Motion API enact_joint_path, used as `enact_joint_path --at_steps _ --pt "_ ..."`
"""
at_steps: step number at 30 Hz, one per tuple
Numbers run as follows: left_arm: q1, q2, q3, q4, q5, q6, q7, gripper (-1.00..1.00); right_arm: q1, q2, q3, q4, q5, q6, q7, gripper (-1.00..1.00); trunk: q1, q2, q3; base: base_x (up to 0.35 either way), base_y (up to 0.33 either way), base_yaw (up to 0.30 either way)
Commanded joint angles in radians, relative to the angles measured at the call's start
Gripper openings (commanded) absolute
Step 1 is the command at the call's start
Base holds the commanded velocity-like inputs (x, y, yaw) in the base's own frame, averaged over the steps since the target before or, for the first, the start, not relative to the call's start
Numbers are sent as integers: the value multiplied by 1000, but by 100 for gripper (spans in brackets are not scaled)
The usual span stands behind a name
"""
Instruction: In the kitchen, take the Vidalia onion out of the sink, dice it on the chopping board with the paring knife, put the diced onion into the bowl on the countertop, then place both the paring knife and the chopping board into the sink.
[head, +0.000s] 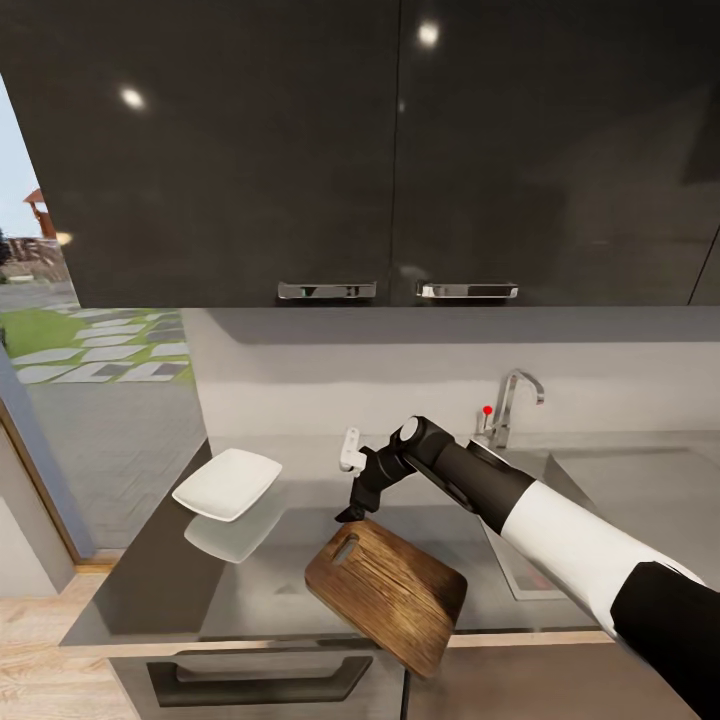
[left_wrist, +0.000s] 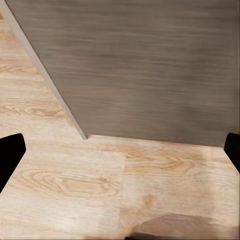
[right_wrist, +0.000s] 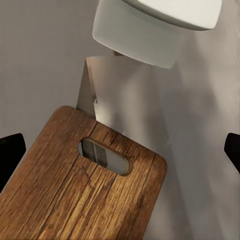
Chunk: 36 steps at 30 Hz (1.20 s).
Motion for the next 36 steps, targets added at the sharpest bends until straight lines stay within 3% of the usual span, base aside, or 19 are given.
enact_joint_path --at_steps 1,5,8,16,27,36 --pt "1 -1 1 3 0 -1 0 100 0 0 1 -2 6 3 4 100 0 -1 0 0 0 0" --pt "1 -8 -3 36 -1 1 0 100 0 0 1 -2 5 2 4 100 0 -1 0 0 0 0" --pt "1 -31 -5 91 -3 2 -1 100 0 2 1 -2 5 2 4 100 0 -1 0 0 0 0" --pt "1 -41 -10 170 -7 -1 -3 100 0 2 1 -2 5 2 4 100 0 -1 0 0 0 0" --pt "1 -43 -60 195 -7 -3 -4 100 0 2 0 -2 5 2 2 100 0 -1 0 0 0 0" --pt "1 -44 -67 200 -7 -3 -4 100 0 5 2 -2 9 -15 -2 100 0 -1 0 0 0 0"
